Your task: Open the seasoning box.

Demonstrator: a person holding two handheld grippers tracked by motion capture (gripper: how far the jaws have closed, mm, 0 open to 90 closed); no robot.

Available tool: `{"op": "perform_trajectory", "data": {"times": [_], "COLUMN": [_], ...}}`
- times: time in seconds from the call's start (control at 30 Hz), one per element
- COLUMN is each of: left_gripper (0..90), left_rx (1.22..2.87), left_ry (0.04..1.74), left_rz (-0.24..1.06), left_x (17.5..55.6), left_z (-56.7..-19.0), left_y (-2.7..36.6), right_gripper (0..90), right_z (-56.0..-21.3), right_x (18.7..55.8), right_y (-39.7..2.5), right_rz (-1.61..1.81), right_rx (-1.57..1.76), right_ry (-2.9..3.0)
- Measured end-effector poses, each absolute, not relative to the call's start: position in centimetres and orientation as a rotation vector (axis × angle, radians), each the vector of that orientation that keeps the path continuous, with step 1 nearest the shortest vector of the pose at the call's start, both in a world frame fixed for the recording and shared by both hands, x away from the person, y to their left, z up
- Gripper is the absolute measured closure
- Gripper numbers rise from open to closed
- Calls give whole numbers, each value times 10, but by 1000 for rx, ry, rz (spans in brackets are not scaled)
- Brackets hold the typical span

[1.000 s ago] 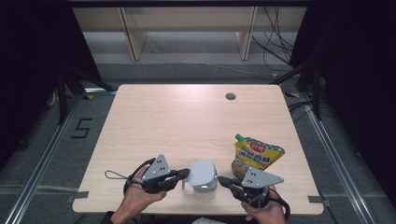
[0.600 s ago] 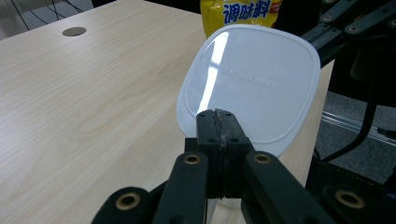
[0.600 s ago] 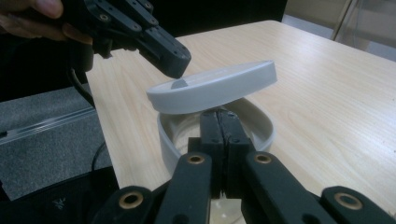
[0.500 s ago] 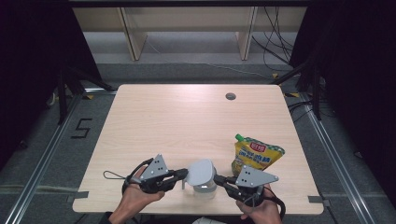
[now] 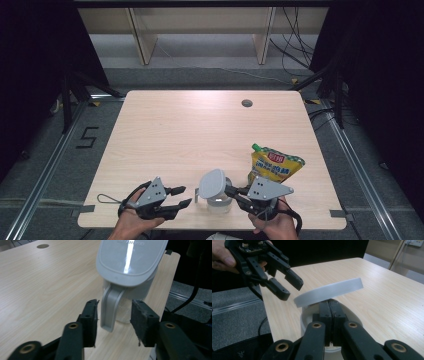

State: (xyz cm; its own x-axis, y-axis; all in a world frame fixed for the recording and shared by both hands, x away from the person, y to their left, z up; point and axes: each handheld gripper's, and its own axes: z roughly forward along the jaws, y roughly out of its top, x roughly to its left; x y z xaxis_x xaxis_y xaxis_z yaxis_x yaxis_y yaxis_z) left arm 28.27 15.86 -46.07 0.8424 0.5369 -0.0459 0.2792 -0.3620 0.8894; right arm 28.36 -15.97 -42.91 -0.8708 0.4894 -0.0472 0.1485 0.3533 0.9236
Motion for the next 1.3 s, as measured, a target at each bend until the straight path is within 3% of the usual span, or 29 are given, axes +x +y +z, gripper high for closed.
{"op": "perform_trajectory", "data": {"times": [0.13, 0.3, 0.87, 1.17, 1.3], "left_gripper": [421, 379, 379, 377, 325], "left_rx": [1978, 2011, 2030, 2024, 2000], "left_ry": [652, 672, 650, 675, 705], "left_rz": [351, 338, 349, 357, 349], "left_x": [278, 277, 281, 282, 281], "left_z": [-470, -477, -485, -488, -487], "left_y": [170, 172, 173, 174, 173], "right_gripper": [900, 900, 900, 879, 826], "right_z": [-426, -421, -419, -418, -429], "right_x": [284, 284, 282, 283, 280], "right_y": [-153, -144, -122, -144, -173], "right_rz": [1516, 1523, 1538, 1538, 1540], "right_rx": [536, 504, 449, 490, 578], "right_ry": [2297, 2299, 2317, 2293, 2263]}}
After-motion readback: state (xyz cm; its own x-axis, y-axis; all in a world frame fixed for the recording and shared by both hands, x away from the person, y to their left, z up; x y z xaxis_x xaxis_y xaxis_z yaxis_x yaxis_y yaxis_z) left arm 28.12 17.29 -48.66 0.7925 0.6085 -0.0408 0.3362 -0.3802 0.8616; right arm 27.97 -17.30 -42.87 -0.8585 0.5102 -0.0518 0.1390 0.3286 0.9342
